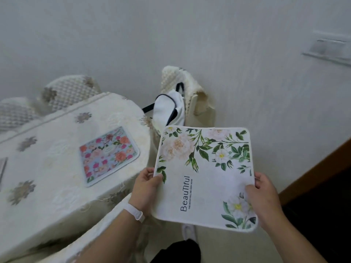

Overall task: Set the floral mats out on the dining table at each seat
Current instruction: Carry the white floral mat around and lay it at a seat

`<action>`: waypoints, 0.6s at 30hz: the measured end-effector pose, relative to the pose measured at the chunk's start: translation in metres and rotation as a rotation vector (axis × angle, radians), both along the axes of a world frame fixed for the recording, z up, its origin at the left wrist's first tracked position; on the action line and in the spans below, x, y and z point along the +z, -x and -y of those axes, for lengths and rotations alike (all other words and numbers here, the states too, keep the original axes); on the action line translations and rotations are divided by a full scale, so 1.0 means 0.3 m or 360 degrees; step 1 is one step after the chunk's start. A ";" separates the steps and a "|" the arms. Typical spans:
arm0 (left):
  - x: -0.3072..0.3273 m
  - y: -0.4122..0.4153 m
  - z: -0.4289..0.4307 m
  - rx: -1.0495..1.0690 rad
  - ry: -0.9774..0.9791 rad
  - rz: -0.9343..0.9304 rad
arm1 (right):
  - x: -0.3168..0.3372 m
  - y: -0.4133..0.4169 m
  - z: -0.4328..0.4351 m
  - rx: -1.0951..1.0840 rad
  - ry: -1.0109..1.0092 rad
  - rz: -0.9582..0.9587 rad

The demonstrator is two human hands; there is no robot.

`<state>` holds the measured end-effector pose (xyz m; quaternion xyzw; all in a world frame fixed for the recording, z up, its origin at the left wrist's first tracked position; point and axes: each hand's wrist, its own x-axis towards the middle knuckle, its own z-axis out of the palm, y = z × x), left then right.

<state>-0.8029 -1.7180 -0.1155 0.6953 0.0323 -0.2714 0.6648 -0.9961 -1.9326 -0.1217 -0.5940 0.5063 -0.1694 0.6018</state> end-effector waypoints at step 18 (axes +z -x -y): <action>-0.106 -0.793 0.121 0.0301 0.0112 -0.0104 | 0.072 -0.988 0.248 0.0456 0.0272 -0.0248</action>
